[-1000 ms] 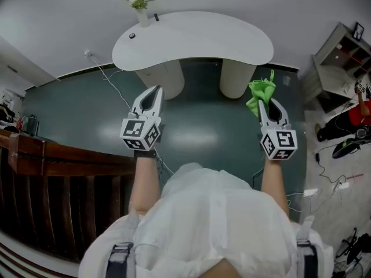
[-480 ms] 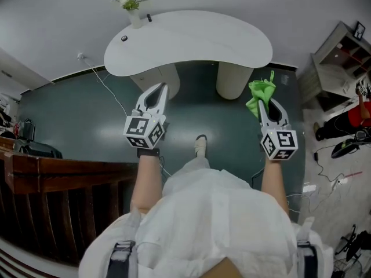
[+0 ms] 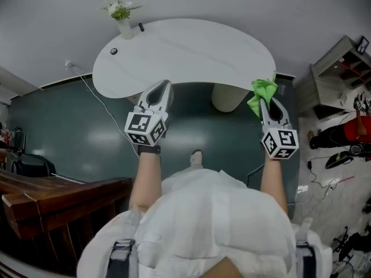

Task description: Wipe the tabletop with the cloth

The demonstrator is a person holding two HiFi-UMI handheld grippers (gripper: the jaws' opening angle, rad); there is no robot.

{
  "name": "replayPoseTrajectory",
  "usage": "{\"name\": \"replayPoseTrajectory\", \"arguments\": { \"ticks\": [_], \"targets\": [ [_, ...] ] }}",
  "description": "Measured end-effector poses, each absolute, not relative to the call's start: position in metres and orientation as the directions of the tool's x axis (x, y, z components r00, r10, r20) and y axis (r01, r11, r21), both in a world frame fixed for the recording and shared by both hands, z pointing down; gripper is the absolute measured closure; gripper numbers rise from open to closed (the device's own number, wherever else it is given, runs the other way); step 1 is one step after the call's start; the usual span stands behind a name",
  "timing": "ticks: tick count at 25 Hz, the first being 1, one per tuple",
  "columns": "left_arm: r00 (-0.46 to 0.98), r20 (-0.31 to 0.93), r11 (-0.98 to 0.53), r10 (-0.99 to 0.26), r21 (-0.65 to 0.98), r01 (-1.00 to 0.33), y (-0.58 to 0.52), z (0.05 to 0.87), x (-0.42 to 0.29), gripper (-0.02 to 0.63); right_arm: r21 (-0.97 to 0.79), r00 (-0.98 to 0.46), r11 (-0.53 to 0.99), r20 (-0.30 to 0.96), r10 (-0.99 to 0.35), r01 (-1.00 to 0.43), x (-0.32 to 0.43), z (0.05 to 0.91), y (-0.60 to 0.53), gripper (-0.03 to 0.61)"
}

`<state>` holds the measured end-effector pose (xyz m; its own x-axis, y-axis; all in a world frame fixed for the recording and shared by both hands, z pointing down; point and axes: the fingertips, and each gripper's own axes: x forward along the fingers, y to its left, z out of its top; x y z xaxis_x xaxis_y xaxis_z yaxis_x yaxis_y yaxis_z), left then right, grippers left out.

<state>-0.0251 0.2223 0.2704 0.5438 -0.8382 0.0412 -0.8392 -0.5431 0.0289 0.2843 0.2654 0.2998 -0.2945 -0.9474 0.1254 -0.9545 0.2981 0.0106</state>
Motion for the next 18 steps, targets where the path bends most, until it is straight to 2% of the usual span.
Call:
{"name": "replayPoseTrajectory", "arguments": {
  "ticks": [9, 18],
  "targets": [
    [0.574, 0.046, -0.572, -0.818, 0.047, -0.819, 0.122, 0.269, -0.035, 0.586, 0.006, -0.263, 0.267, 0.149, -0.953, -0.964, 0.279, 0.302, 0.176, 0.502],
    [0.599, 0.102, -0.597, -0.794, 0.051, -0.800, 0.060, 0.292, 0.003, 0.586, -0.019, -0.291, 0.293, 0.201, -0.935, -0.956, 0.295, 0.326, 0.106, 0.502]
  ]
}}
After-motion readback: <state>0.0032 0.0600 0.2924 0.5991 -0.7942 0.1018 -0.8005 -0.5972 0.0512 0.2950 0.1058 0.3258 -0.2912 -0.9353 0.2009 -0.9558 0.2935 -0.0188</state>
